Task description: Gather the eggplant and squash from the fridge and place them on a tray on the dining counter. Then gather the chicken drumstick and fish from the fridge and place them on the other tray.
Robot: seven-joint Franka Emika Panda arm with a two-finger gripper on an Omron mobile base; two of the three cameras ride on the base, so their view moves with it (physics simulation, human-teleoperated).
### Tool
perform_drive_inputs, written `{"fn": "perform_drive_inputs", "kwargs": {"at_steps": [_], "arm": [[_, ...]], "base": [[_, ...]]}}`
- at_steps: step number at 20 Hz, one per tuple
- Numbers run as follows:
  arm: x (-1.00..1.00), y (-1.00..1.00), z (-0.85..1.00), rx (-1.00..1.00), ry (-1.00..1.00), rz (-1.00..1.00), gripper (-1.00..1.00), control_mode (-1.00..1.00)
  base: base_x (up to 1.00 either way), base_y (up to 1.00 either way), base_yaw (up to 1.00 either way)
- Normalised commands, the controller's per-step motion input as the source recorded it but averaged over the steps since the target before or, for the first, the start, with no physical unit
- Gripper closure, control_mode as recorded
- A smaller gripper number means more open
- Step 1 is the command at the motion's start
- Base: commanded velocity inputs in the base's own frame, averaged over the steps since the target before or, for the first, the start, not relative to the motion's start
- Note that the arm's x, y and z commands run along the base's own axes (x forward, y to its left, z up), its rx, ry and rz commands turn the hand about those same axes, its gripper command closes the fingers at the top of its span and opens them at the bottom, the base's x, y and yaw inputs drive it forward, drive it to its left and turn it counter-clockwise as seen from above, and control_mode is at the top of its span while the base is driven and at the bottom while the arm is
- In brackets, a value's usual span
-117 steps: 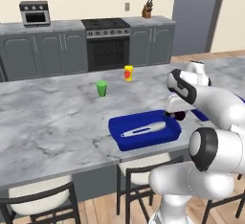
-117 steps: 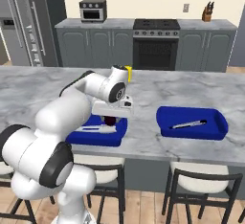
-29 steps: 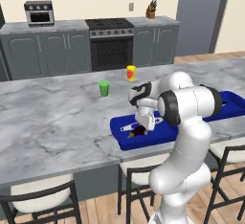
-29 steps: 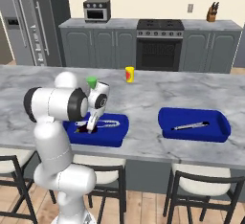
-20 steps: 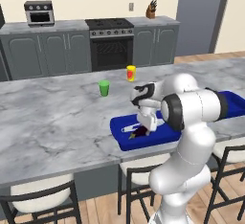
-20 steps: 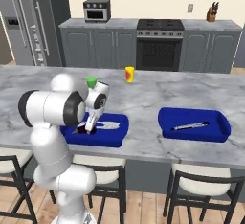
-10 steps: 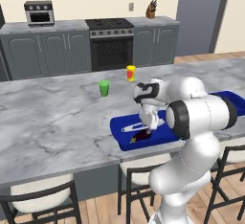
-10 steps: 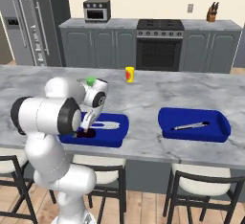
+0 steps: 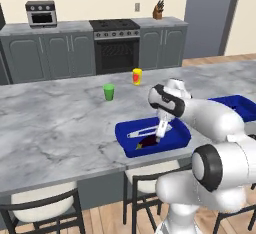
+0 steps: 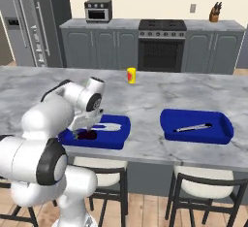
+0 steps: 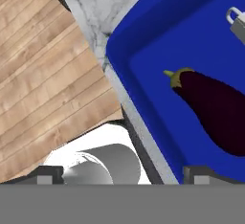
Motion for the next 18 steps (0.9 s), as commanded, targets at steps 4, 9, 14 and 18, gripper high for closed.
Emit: {"fn": "perform_drive_inputs", "kwargs": {"at_steps": [4,9,14,18], "arm": [[-0.46,0.01,0.31,-0.13,0.00,-0.60,-1.00,-1.00],[-0.37,0.08,0.47,-0.20,0.00,-0.52,-1.00,-1.00],[-0.12,0.19,0.04,-0.16,0.01,-0.28,-1.00,-1.00],[0.00,0.00,0.00,0.00,0.00,0.00,-1.00,-1.00]], "base": [[0.00,0.00,0.00],[0.00,0.00,0.00],[0.00,0.00,0.00],[0.00,0.00,0.00]]}}
